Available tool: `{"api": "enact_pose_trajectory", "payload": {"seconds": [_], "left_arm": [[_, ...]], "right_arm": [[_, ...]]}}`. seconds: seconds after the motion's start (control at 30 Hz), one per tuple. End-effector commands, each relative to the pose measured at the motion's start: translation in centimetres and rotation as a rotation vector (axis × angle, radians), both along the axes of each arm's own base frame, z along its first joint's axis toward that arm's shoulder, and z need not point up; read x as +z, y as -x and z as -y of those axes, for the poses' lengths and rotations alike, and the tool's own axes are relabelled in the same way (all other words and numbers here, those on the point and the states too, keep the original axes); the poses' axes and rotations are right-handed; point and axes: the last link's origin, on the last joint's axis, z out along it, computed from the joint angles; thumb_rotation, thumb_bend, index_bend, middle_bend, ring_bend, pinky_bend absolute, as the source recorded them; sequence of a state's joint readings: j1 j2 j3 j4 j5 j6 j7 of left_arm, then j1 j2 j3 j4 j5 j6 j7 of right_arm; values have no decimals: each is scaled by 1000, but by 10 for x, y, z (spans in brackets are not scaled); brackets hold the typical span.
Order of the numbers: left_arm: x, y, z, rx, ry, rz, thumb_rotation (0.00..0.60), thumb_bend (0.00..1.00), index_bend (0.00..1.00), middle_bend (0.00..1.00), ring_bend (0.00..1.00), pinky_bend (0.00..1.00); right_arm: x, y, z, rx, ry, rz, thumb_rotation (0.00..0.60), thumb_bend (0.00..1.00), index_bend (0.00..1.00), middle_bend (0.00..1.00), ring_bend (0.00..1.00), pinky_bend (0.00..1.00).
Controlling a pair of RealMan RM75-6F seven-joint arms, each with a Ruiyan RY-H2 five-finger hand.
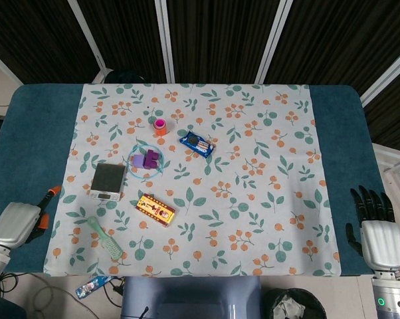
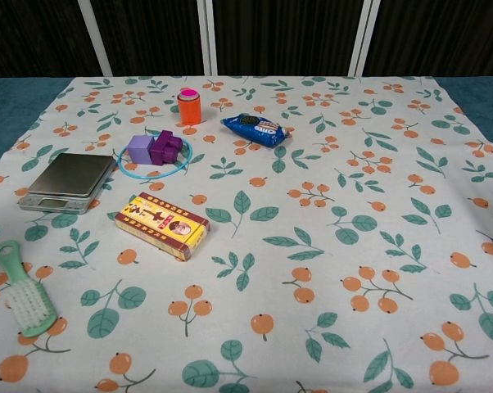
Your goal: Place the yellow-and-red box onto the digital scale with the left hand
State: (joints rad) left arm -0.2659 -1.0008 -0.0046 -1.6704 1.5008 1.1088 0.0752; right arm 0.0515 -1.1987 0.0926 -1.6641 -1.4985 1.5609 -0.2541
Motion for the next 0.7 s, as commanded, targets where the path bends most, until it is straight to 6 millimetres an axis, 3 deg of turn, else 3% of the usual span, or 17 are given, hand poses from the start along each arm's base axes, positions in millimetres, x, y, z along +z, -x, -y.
{"api": "enact_pose_trajectory", "payload": {"seconds": [0.03, 0.23, 0.53, 0.7], "left_arm": [[-14, -3, -21, 75, 121, -35, 600, 656, 0, 807, 776, 807], [-31, -3, -30, 109, 214, -59, 600, 657, 0, 806, 776, 807], [-49, 15, -38, 190, 231, -38, 600, 655, 0, 796, 776, 807], [-58, 15, -47, 180, 224, -35, 600, 655, 0, 795, 776, 807]], "right_arm": [[0, 0, 0, -2, -1, -1, 600, 551, 34, 67, 58, 26], [-2, 0, 1, -5, -3, -4, 600, 551, 34, 67, 58, 26], [0, 2, 1, -12, 8, -2, 600, 550, 34, 67, 58, 26], [-1, 2, 2, -15, 7, -6, 600, 551, 34, 67, 58, 25]]}}
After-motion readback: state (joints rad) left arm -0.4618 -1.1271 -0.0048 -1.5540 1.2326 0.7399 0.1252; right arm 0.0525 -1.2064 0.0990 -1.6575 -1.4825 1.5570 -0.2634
